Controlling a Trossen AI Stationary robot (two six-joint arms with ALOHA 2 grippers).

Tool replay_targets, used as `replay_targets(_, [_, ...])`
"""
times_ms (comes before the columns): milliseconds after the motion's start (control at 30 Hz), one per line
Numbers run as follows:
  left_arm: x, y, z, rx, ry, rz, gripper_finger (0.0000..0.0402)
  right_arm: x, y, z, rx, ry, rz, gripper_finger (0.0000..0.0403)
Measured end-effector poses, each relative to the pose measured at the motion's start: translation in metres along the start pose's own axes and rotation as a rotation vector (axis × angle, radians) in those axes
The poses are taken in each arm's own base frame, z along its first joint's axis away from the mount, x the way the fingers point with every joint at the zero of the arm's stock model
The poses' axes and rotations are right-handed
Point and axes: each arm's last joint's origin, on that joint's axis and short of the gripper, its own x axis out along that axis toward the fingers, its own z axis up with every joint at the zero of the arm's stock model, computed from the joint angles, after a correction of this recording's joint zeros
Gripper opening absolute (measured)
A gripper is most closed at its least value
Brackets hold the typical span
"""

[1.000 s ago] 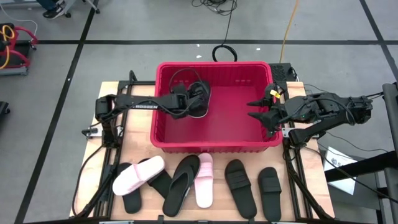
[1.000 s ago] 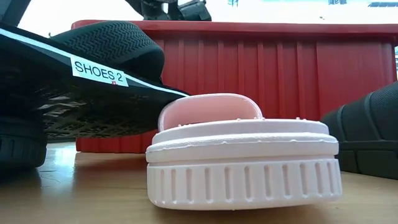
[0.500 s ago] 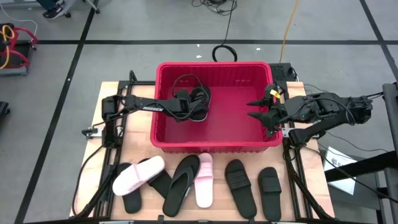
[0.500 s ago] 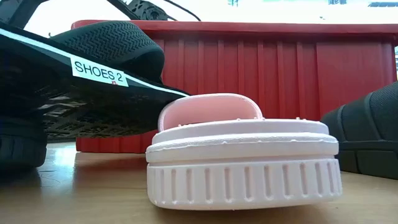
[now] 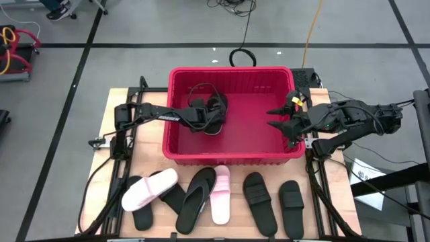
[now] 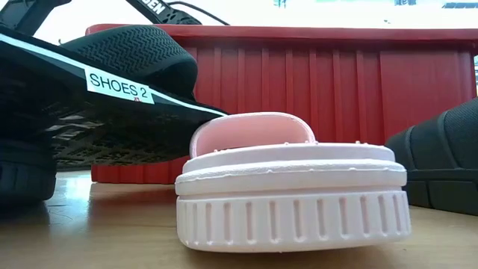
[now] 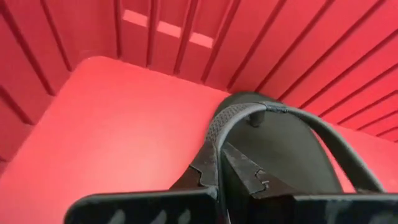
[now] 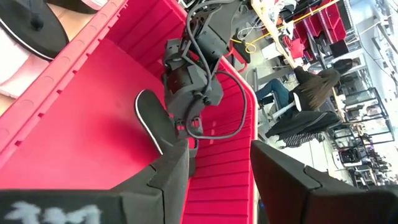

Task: Pick and place slides into bin
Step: Put the right black slipper into the red bin

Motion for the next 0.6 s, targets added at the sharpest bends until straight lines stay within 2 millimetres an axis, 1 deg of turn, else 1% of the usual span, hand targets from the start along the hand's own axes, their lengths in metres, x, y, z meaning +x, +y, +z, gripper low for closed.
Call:
replay_targets(233, [0.0001,0.0010,-0.0007,-0.006,0.024,0.005,0.0000,0.0000,0.0000,0.0000,0.000,0.000,0.000,0.0164])
replay_targets(333, [0.0006,0.0010,-0.0004,0.022,0.027,0.006,0.0000,0.0000,0.0000,0.0000,0.000,0.000,0.000,0.0164])
replay_targets(500, [0.0044,0.0007,0.0000,0.061,0.136,-0.008,0.0005,0.0000,0.0000,0.0000,0.000,0.000,0.000,0.0164])
replay_targets(600, [0.0066,0.0008,0.0013,0.094,0.165,-0.012,0.0012,0.0000,0.0000,0.0000,-0.001,0.000,0.000,0.0164])
